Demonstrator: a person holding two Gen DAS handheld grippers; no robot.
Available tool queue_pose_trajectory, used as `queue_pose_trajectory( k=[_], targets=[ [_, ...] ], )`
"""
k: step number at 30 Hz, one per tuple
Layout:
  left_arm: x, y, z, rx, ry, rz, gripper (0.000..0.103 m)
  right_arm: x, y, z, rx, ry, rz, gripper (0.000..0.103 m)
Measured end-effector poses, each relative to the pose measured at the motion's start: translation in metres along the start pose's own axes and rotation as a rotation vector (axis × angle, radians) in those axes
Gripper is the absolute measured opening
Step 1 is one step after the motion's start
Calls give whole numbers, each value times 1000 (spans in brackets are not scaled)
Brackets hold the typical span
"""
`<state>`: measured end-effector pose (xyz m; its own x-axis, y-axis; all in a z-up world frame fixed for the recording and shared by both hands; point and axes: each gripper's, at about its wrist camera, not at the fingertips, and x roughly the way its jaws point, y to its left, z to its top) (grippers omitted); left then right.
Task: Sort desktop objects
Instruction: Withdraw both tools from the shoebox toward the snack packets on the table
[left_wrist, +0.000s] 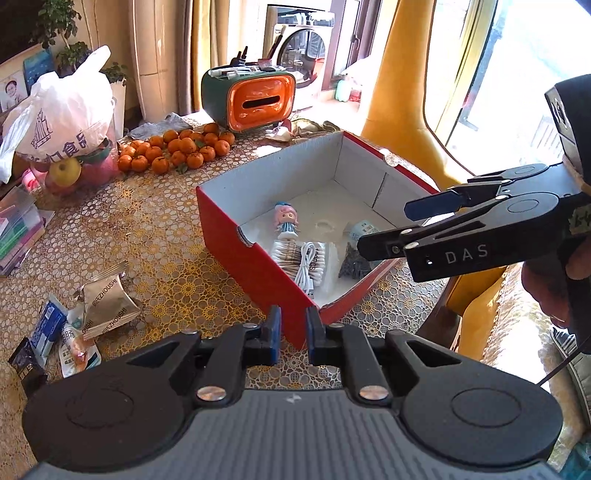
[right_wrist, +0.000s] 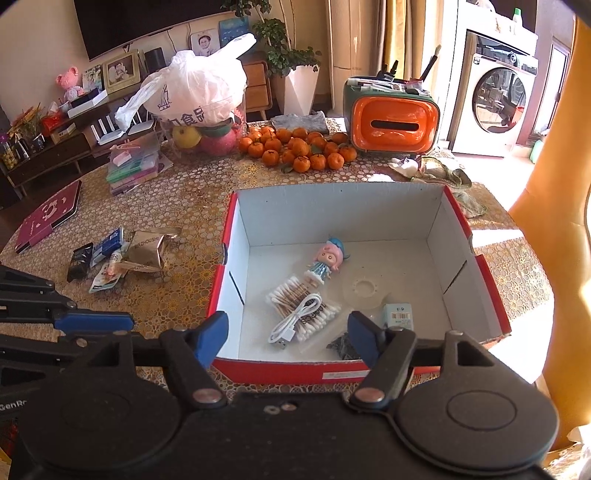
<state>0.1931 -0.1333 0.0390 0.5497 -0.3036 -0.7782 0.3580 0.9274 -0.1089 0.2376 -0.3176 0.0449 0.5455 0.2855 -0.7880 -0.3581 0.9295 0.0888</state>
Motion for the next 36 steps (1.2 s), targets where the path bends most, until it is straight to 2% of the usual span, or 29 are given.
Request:
queue_pose_trajectory(
  k=[1, 2, 4, 8, 9, 11, 18, 24, 36],
  targets=[
    [-2, 3, -2, -11, -2, 10, 29, -1, 3, -1, -4, -8, -3, 72],
    [-3, 6, -4, -16, -7, 21, 49, -3, 6, -2, -9, -12, -4, 72],
    [-8, 11, -8, -17, -23, 35, 78, -5, 13, -4, -16, -21, -2, 72],
    [-17, 19, -16, -27, -42, 43, 79, -10, 25, -6, -27, -39, -2, 72],
    [-18, 22, -19, -30, -45, 45, 81, -11, 28, -7, -26, -43, 2, 72],
    [-21, 27, -24, -39, -51, 53, 92, -13, 34, -9, -29, -55, 11, 72],
    [-27, 46, -43, -76, -78, 81, 102, -17, 52, -15, -30, -71, 35, 73],
    [-38, 68, -56, -109, -113, 137, 103, -12, 70, -18, -44, -67, 50, 73],
    [-56, 133, -76, -196, -111, 208, 103, 11, 119, -12, -100, -45, 88, 73]
  ],
)
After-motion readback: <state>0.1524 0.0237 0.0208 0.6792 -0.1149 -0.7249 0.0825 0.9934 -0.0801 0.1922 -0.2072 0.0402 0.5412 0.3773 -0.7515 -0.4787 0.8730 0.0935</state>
